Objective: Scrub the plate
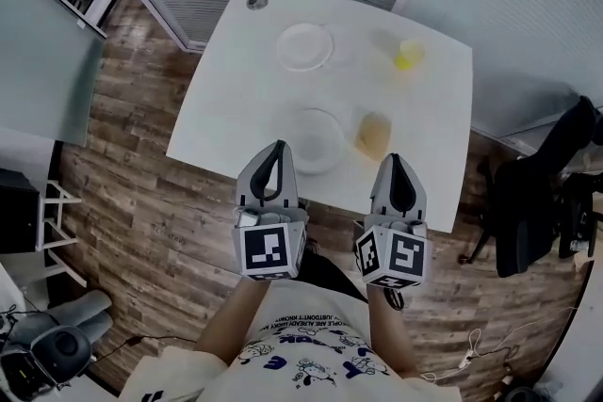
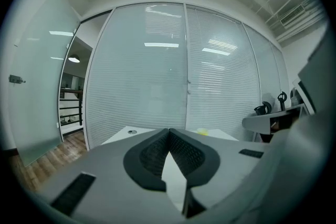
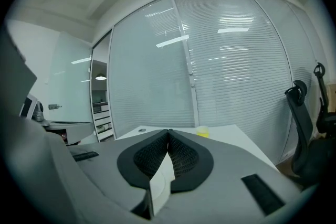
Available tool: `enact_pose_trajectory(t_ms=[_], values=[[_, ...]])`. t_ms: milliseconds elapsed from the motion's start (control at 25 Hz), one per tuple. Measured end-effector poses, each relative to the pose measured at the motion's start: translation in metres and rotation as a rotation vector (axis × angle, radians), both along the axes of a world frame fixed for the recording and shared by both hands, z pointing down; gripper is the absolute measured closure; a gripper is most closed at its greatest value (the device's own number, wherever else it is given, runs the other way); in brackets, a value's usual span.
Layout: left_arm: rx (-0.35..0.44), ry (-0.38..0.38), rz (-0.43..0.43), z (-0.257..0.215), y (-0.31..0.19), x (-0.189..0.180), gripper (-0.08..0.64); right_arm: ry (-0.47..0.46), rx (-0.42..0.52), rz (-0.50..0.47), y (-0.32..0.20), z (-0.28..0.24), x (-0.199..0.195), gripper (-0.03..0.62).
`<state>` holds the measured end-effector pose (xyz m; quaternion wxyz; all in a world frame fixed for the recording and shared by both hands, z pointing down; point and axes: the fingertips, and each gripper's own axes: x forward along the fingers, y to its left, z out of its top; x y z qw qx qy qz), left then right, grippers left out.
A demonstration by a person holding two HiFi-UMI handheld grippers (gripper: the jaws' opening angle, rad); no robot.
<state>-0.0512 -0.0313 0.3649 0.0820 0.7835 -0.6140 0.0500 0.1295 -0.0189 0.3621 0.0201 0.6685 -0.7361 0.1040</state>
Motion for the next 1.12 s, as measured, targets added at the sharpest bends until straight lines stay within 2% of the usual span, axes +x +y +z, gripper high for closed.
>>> enact_pose_trajectory(t_ms=[400, 800, 1120], values=[[-0.070, 0.013, 0.013, 0.022, -0.040, -0.013, 0.529, 0.004, -0.065, 0.025, -0.037, 0.020, -0.007, 0.580], [-0.159, -0.005, 0.045, 0.057, -0.063, -0.017, 0.531, -0.004, -0.151, 0.009, -0.064, 0.055, -0.026, 0.580], [-0.197, -0.006, 0.066, 0.080, -0.074, -0.022, 0.529, -0.001, -0.214, -0.017, -0.077, 0.082, -0.040, 0.580]])
